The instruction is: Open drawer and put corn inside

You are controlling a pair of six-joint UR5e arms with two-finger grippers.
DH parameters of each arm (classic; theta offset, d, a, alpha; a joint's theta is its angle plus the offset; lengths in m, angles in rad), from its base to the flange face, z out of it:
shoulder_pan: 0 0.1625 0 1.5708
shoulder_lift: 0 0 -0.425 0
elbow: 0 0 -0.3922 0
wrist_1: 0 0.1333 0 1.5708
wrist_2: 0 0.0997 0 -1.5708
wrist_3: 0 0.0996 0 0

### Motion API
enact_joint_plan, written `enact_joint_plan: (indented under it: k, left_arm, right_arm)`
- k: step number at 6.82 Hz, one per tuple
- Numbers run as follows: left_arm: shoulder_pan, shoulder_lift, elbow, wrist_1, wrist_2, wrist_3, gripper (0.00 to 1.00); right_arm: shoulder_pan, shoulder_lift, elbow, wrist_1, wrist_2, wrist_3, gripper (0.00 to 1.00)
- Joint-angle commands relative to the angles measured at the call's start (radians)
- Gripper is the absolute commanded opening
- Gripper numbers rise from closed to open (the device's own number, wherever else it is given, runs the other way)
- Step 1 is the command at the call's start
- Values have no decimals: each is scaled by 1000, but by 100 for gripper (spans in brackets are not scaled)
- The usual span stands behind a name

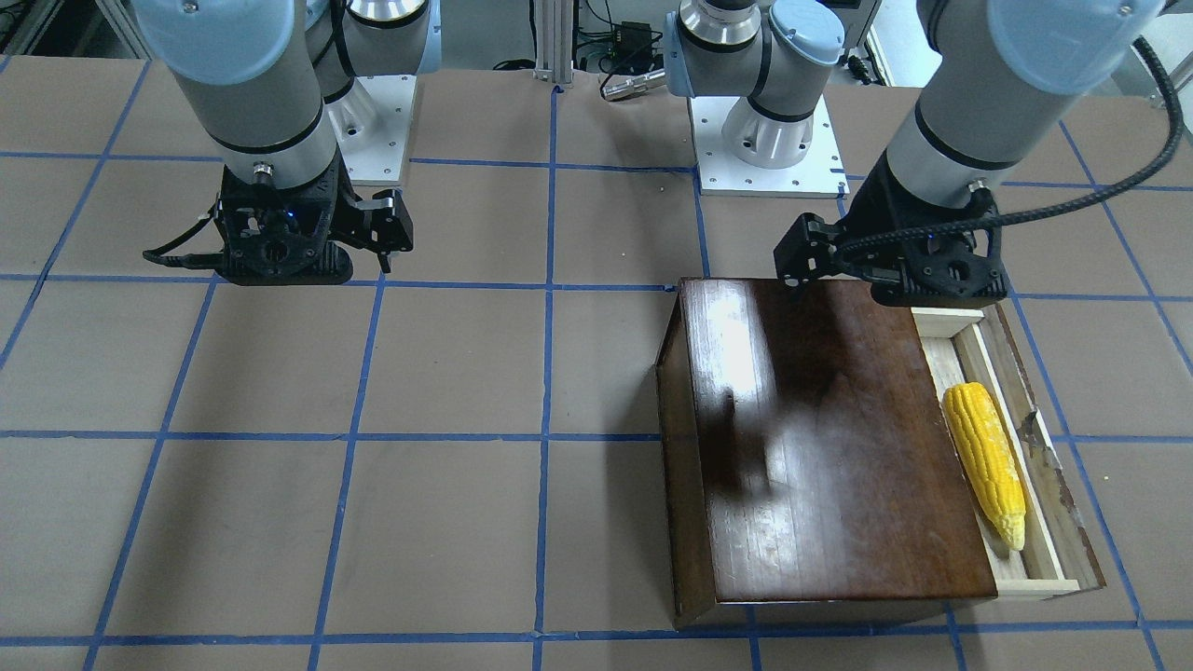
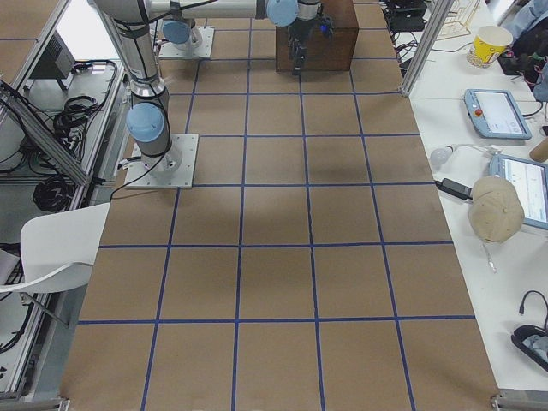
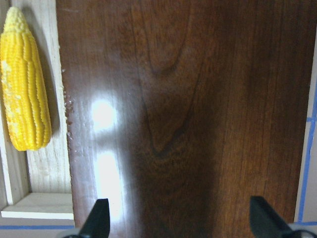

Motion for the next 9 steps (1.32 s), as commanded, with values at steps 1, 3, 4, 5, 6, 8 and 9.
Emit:
enact_joint_plan:
  k: [1, 3, 4, 5, 6, 8, 9]
  left_arm:
    - [-48, 17, -45, 26, 8, -14, 100]
    - [-50, 43, -75, 23, 10, -14, 100]
    - [-49, 55, -85, 26, 10, -12, 100]
    - [-43, 58, -88, 23, 10, -11, 100]
    - [-42, 58, -91, 26, 10, -12, 100]
    - [-42, 60, -91, 26, 10, -12, 100]
    - [-41, 60, -91, 28, 10, -11, 100]
  right_arm:
    - [0, 0, 0, 0, 0, 0, 100]
    - [0, 0, 0, 0, 0, 0, 100]
    - [0, 0, 0, 0, 0, 0, 100]
    - [0, 0, 0, 0, 0, 0, 100]
    - [0, 0, 0, 0, 0, 0, 100]
    - [0, 0, 0, 0, 0, 0, 100]
    - [0, 0, 0, 0, 0, 0, 100]
